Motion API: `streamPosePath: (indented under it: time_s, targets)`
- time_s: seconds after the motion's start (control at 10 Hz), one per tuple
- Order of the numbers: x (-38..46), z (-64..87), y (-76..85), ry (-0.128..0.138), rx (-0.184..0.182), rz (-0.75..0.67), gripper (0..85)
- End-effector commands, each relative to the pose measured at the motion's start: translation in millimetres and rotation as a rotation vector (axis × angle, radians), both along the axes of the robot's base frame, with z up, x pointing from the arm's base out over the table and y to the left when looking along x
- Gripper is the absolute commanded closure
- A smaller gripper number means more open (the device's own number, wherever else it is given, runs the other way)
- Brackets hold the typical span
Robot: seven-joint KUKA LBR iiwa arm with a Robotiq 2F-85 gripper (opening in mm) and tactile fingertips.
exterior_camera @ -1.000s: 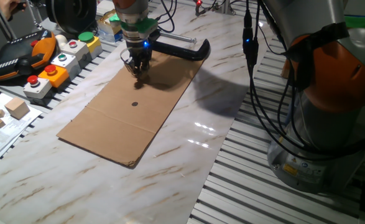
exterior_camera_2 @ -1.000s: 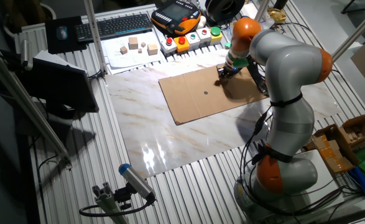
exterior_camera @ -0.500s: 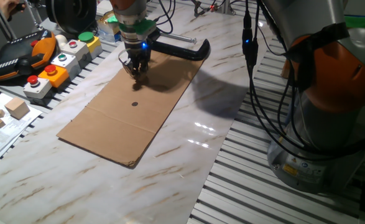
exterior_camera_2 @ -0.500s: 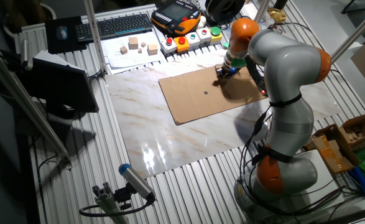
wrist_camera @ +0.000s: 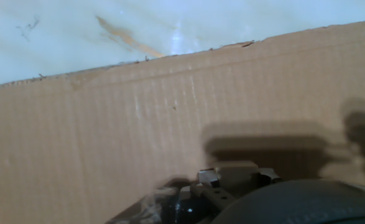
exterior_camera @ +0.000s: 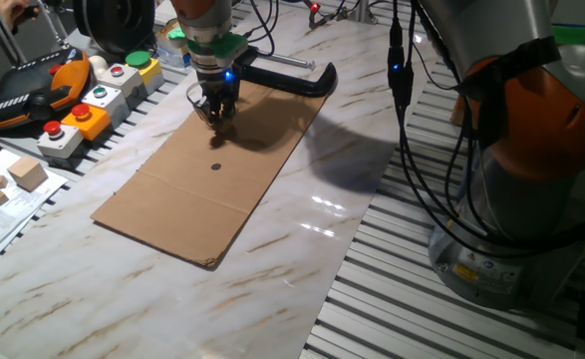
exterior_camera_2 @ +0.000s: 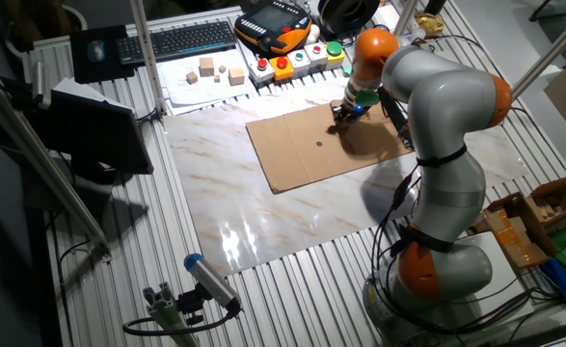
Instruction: Hold a small block with the gripper and sweep it from left to right on the table
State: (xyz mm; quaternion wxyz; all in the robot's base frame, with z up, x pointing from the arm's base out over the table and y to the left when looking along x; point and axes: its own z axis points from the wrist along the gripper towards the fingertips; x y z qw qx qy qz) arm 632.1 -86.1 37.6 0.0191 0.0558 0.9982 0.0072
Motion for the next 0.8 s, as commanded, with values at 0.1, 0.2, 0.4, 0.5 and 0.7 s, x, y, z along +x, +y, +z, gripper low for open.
streamPosePath:
  time_s: [0.1,0.2,0.4,0.5,0.7]
  targets:
    - [0.4,0.8,3.3,0.002,0.000,-0.002,84.3]
    - [0.5,1.4,5.1,0.003,0.000,-0.001,84.3]
    - [0.7,0.4,7.5,0.003,0.000,-0.001,84.3]
    - [0.8,0.5,9.1,0.003,0.000,-0.001,84.3]
    - [1.1,0.7,11.5,0.005,0.002,-0.003,84.3]
